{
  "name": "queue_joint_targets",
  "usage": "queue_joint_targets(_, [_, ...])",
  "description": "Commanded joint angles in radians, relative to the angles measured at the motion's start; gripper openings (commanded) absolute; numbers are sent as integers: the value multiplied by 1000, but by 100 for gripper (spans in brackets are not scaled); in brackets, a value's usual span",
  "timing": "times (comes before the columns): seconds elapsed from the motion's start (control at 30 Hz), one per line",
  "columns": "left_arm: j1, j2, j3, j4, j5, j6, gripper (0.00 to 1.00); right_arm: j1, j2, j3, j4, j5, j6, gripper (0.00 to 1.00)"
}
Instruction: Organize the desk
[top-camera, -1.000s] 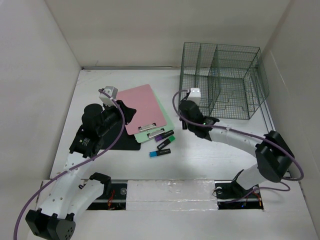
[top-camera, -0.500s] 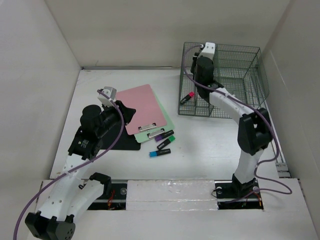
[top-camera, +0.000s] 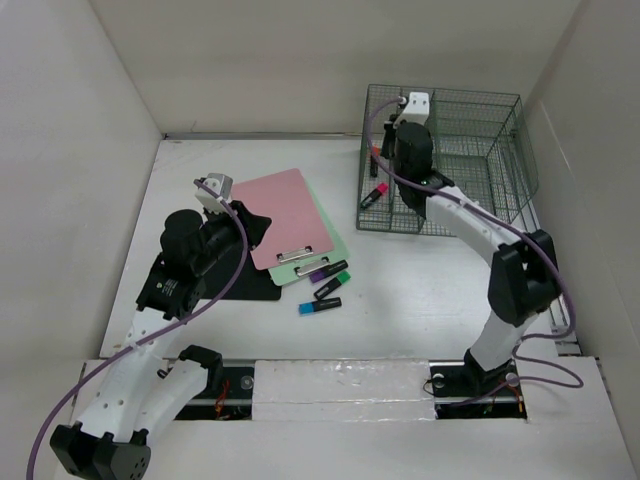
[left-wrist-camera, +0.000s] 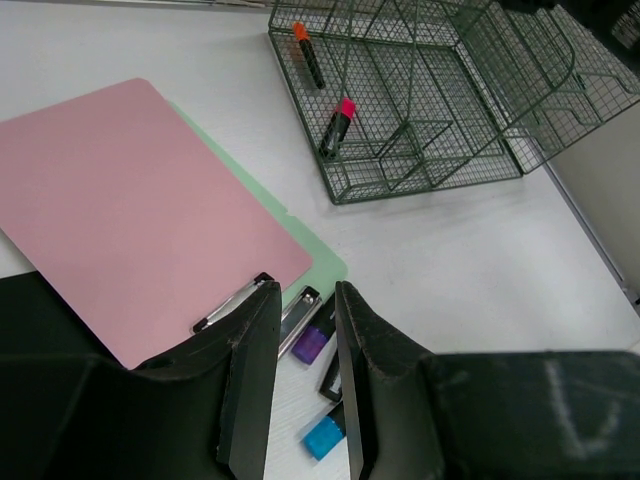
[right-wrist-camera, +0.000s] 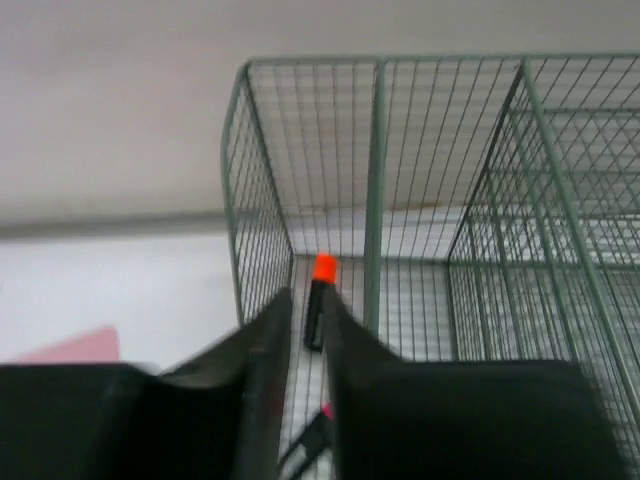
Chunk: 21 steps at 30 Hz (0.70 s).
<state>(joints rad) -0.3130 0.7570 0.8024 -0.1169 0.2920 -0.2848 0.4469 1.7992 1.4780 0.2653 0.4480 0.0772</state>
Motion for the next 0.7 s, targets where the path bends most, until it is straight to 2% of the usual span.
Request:
queue_joint_targets(0.0, [-3,-1,23,37,-2,12,24,79,-113,-108,64,-44,87,13])
queue_joint_targets(0.03, [-3,2,23,37,4,12,24,97,-191,-298,66,-63,146,0])
queue_joint_targets(0.07, [-3,1,21,37,7,12,24,140,-192,-300,72,-90,171,0])
queue_joint_targets(0.13, [-3,-4,17,37,7,10,24,191,-228,-523,107,-182,216,0])
queue_joint_targets(0.17, [-3,-4,15,37,4,10,24,222,-224,-554,103,-210,216,0])
queue_joint_targets(0.2, [-3,7,20,37,16,9,24,324,-219,-612,15,-212,217,0])
queue_joint_targets(0.23, [-3,4,18,39,24,9,24,385,-221,-627,-38,-198,242,0])
queue_joint_targets(0.33, [-3,-4,15,43,21,9,24,455,-230,-668,-83,-215,310,2])
queue_joint_targets(0.4, [-3,4,18,43,19,7,24,492,-236,-703,-100,-219,361,15])
queue_joint_targets(0.43, [-3,8,18,42,21,9,24,522,-238,-708,-124,-188,418,31])
queue_joint_targets(0.5, [-3,2,12,43,26,7,24,533,-233,-719,-127,-155,449,51])
queue_joint_targets(0.53, [-3,-2,12,42,22,6,24,533,-224,-726,-121,-141,469,68])
queue_joint_targets(0.57, [-3,1,15,43,24,4,25,533,-212,-722,-117,-134,478,76])
queue_joint_targets(0.67, [-3,13,15,43,39,4,24,533,-181,-703,-109,-131,484,77])
